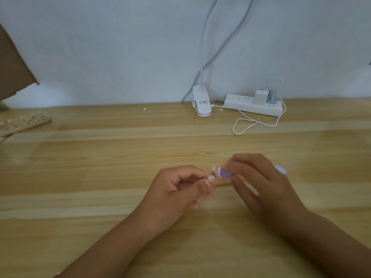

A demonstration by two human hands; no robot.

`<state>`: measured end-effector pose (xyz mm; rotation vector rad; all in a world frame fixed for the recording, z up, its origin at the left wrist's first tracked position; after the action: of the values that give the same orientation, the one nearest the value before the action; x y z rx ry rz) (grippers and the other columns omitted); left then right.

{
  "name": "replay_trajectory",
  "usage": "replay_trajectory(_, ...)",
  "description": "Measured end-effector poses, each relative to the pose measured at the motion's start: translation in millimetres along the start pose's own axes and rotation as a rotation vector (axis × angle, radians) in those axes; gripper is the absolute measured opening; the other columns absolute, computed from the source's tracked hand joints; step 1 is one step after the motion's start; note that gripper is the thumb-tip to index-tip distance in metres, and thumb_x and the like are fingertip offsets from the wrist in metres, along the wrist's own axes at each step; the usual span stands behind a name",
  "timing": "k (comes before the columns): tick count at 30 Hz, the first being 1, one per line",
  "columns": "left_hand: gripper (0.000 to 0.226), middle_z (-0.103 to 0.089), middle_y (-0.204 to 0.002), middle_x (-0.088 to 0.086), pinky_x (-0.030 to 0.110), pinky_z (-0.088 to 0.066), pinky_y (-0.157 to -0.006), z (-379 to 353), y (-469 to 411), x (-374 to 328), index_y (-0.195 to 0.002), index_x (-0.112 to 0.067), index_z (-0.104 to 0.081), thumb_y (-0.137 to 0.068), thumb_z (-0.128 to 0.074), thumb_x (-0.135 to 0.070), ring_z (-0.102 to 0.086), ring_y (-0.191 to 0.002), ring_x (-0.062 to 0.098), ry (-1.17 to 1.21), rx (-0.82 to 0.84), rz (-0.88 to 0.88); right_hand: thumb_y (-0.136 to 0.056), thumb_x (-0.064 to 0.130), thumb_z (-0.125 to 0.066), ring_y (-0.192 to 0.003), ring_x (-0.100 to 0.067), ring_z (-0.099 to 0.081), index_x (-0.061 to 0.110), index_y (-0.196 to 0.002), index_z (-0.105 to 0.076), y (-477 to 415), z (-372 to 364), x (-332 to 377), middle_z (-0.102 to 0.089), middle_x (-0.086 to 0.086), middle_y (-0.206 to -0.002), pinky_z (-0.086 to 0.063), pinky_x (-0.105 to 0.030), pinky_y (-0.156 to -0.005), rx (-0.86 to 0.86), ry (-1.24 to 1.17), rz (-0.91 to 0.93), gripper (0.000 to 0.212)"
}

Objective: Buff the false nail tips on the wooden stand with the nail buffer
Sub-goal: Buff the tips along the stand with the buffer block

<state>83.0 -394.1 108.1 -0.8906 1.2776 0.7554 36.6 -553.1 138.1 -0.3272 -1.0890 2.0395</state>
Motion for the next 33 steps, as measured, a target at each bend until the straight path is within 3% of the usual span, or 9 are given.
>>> replay_trajectory(4, 0.014, -0.069, -0.073, 0.016, 0.025, -0.044, -0.047, 0.1, -0.3, -5.0, -0.093, -0.015, -0.075, -0.09, -0.067, -0.027, -0.062, -0.058, 0.025, -0.098, -0.003, -0.031, -0.096, 0.003, -0.061, -0.105, -0.012, -0.062, 0.014, -0.117, -0.062, -0.9, 10.6, 14.3, -0.063, 0.0, -0.111, -0.047, -0.022, -0.091, -0.125, -0.11, 0.094, 0.024)
replay_trajectory(6, 0.018, -0.066, -0.072, 0.015, 0.022, -0.039, -0.044, -4.7, 1.1, -5.8, -0.094, -0.016, -0.074, -0.092, -0.06, -0.026, -0.056, -0.054, 0.02, -0.129, 0.065, -0.033, -0.098, 0.002, -0.059, -0.106, -0.016, -0.061, 0.012, -0.115, -0.064, 0.2, 4.3, 29.2, -0.062, -0.003, -0.113, -0.04, -0.019, -0.097, -0.072, -0.064, 0.202, 0.021)
replay_trajectory(8, 0.02, -0.064, -0.075, 0.005, 0.02, -0.036, -0.043, -8.2, 1.9, -4.2, -0.092, -0.014, -0.072, -0.092, -0.055, -0.024, -0.056, -0.054, 0.016, -0.122, 0.121, -0.004, -0.095, -0.005, -0.059, -0.103, -0.02, -0.062, 0.01, -0.111, -0.068, 1.1, -0.6, 23.7, -0.064, -0.005, -0.11, -0.043, -0.021, -0.095, 0.015, 0.004, 0.224, 0.024)
replay_trajectory(11, 0.02, -0.063, -0.077, -0.005, 0.018, -0.034, -0.043, -9.9, 1.6, 0.2, -0.085, -0.016, -0.068, -0.093, -0.053, -0.024, -0.056, -0.053, 0.016, -0.13, 0.156, 0.032, -0.089, -0.008, -0.065, -0.096, -0.021, -0.067, 0.011, -0.11, -0.069, -1.3, 5.7, -2.0, -0.067, -0.006, -0.106, -0.055, -0.039, -0.071, 0.02, 0.035, 0.082, 0.029)
replay_trajectory(17, 0.022, -0.063, -0.074, -0.004, 0.014, -0.036, -0.045, -14.8, 2.6, -0.8, -0.086, -0.019, -0.067, -0.098, -0.05, -0.025, -0.055, -0.046, 0.013, -0.116, 0.205, 0.015, -0.099, 0.003, -0.057, -0.102, -0.019, -0.062, 0.013, -0.117, -0.06, 2.9, -2.2, 28.4, -0.064, -0.007, -0.11, -0.044, -0.023, -0.095, 0.02, -0.064, 0.218, 0.021)
replay_trajectory(21, 0.024, -0.066, -0.077, -0.002, 0.021, -0.037, -0.043, -11.8, 2.6, 0.4, -0.083, -0.021, -0.064, -0.097, -0.046, -0.028, -0.061, -0.051, 0.016, -0.112, 0.195, 0.044, -0.089, -0.006, -0.064, -0.095, -0.02, -0.066, 0.018, -0.115, -0.059, -0.8, 7.4, 5.9, -0.062, 0.0, -0.111, -0.056, -0.04, -0.07, -0.021, 0.0, 0.103, 0.036)
replay_trajectory(27, 0.023, -0.069, -0.076, 0.001, 0.023, -0.039, -0.045, -17.5, 5.5, -3.3, -0.079, -0.027, -0.067, -0.094, -0.052, -0.034, -0.064, -0.053, 0.018, -0.098, 0.228, 0.037, -0.1, 0.005, -0.056, -0.103, -0.018, -0.063, 0.014, -0.115, -0.062, 1.8, 2.7, 29.9, -0.067, -0.007, -0.107, -0.041, -0.021, -0.097, -0.042, -0.051, 0.209, 0.019)
replay_trajectory(31, 0.03, -0.066, -0.071, 0.0, 0.027, -0.042, -0.048, -13.9, 3.4, -2.9, -0.07, -0.013, -0.063, -0.093, -0.049, -0.026, -0.066, -0.057, 0.019, -0.133, 0.188, 0.037, -0.091, -0.005, -0.063, -0.099, -0.018, -0.066, 0.02, -0.117, -0.059, -0.7, 6.8, 5.7, -0.064, 0.002, -0.112, -0.054, -0.042, -0.072, -0.018, -0.009, 0.088, 0.037)
replay_trajectory(33, 0.031, -0.064, -0.069, -0.003, 0.028, -0.042, -0.048, -13.5, 2.9, -4.0, -0.071, -0.01, -0.063, -0.094, -0.047, -0.024, -0.065, -0.057, 0.017, -0.138, 0.178, 0.028, -0.095, 0.003, -0.062, -0.103, -0.013, -0.063, 0.02, -0.119, -0.058, 0.0, 10.9, 7.6, -0.059, 0.005, -0.116, -0.054, -0.041, -0.075, -0.066, -0.047, 0.082, 0.03)
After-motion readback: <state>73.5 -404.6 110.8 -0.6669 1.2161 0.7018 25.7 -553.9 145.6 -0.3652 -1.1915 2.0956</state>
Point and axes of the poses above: each hand's wrist, its own y-axis away from the middle knuckle, its own z-axis out of the back of the hand, x = y × z, the point moved 7 cm from there along -y, towards the middle knuckle
